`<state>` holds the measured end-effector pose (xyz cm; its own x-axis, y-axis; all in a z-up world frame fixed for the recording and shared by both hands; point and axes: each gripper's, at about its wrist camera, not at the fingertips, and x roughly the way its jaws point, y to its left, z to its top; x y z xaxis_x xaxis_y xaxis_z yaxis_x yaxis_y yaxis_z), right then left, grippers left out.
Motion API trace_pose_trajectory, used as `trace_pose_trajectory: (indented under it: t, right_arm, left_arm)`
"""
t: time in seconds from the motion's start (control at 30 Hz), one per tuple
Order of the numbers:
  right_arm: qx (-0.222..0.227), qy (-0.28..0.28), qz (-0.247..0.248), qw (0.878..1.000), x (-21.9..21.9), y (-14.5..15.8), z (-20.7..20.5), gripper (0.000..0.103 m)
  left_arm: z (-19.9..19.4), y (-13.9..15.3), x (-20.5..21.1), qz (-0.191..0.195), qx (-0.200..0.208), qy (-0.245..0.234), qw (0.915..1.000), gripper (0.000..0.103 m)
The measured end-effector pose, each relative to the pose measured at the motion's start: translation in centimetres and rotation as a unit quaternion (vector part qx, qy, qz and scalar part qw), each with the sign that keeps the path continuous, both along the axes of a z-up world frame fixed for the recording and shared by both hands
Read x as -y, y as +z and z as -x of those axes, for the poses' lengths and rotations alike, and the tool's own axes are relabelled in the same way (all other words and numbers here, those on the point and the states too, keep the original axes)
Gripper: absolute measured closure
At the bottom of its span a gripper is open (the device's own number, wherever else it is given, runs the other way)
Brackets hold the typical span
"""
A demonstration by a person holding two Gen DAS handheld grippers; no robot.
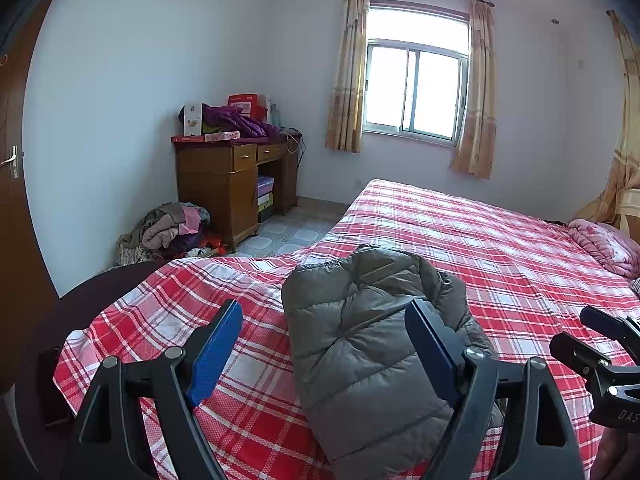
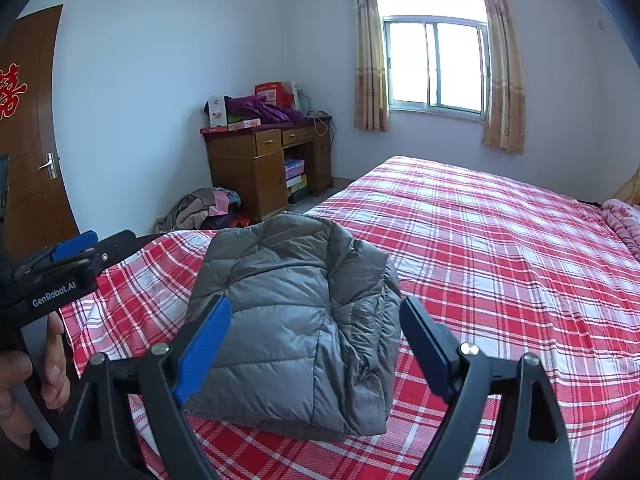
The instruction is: Fold large clothes
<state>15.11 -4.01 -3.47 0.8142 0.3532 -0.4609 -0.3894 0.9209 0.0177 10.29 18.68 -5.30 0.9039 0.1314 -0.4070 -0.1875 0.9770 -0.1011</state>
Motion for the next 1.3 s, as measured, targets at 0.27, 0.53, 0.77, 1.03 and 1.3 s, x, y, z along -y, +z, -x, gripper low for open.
trace_pose_trajectory:
  t: [0.27, 0.53, 0.77, 1.03, 1.3]
  right_arm:
    - [0.000, -0.001, -0.001, 1.000, -0.1, 0.0, 0.1, 0.014]
    - [0.000, 0.000, -0.002, 1.000, 0.0, 0.0, 0.1, 0.013]
    - [-0.001, -0.001, -0.003, 1.000, -0.2, -0.1, 0.1, 0.013]
    - [-0.002, -0.002, -0.005, 1.000, -0.3, -0.2, 0.1, 0.013]
    - [0.003, -0.007, -0.008, 1.000, -0.5, 0.0, 0.1, 0.013]
  left_arm:
    - [0.0, -0.2, -0.2, 0.001, -0.001, 0.003, 1.0000, 0.019]
    - [-0.1, -0.3, -0.3, 0.000, -0.002, 0.003, 1.0000, 0.019]
    - [-0.1, -0.5, -0.3, 0.001, -0.004, 0.005, 1.0000, 0.019]
    - [-0.4, -0.9, -0.3, 0.002, -0.009, 0.008, 0.9999, 0.019]
    - [-0.8, -1.0, -0.8, 0.009, -0.023, 0.015, 0.9996, 0.019]
